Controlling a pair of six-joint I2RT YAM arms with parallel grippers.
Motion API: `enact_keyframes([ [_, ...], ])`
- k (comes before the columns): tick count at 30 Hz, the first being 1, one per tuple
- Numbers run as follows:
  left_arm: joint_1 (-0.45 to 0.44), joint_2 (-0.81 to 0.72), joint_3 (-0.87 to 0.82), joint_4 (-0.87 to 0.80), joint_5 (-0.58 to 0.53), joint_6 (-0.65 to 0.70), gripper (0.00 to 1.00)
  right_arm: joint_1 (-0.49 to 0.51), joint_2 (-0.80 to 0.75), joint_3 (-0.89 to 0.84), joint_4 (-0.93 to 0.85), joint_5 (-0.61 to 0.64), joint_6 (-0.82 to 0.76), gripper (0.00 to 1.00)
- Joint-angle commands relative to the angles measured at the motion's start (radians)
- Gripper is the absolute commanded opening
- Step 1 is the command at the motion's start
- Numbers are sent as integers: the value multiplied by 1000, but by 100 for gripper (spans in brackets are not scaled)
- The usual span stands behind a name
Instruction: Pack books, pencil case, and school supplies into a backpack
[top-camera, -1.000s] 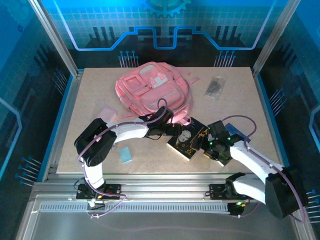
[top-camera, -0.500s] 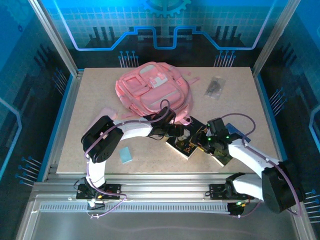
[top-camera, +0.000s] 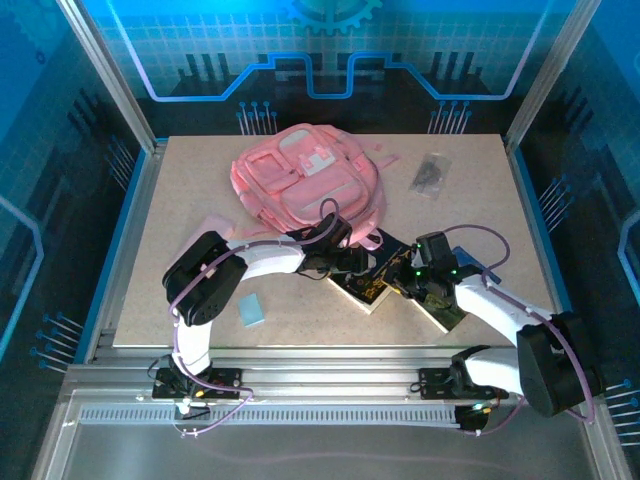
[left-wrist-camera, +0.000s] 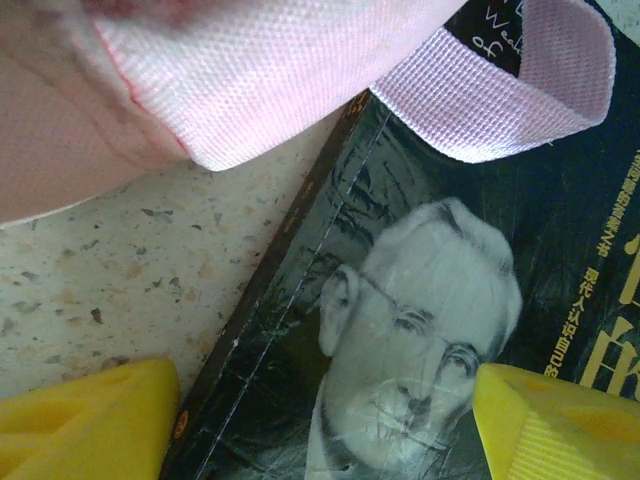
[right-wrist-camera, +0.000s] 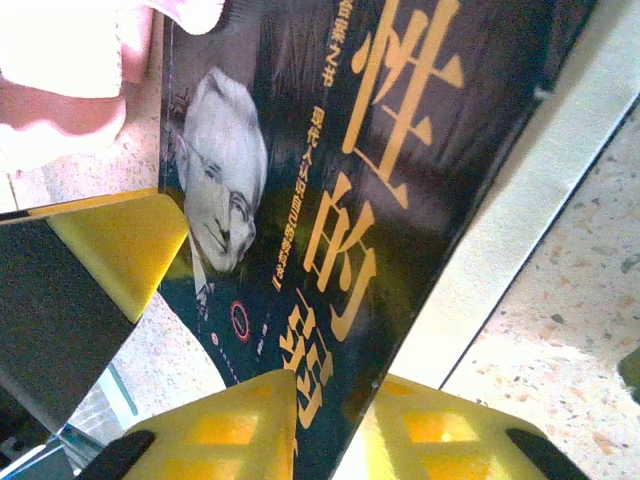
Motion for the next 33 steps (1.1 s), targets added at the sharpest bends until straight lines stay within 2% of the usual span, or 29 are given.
enact_keyframes([
  [1,-24,17,1,51,129,-44,78,-3,-24,0,29,24,2,14],
  [3,-21,-8,-1,56,127,-41,80,-7,-23,9,34,20,-4,0],
  [11,66,-48,-49,96,154,-48,87,-36,-78,98,-68,-31,-91,0],
  [16,101,-50,-92,180,201,-92,89,-74,-140,92,-91,-134,-109,0],
  [22,98,-23,-150,330,271,-226,89,-102,-225,16,-95,-198,-76,0],
  [27,65,40,-160,417,345,-331,89,-165,-312,-13,-69,-283,-46,0],
  [33,33,88,-185,597,418,-476,89,-200,-285,45,-83,-347,-86,0],
])
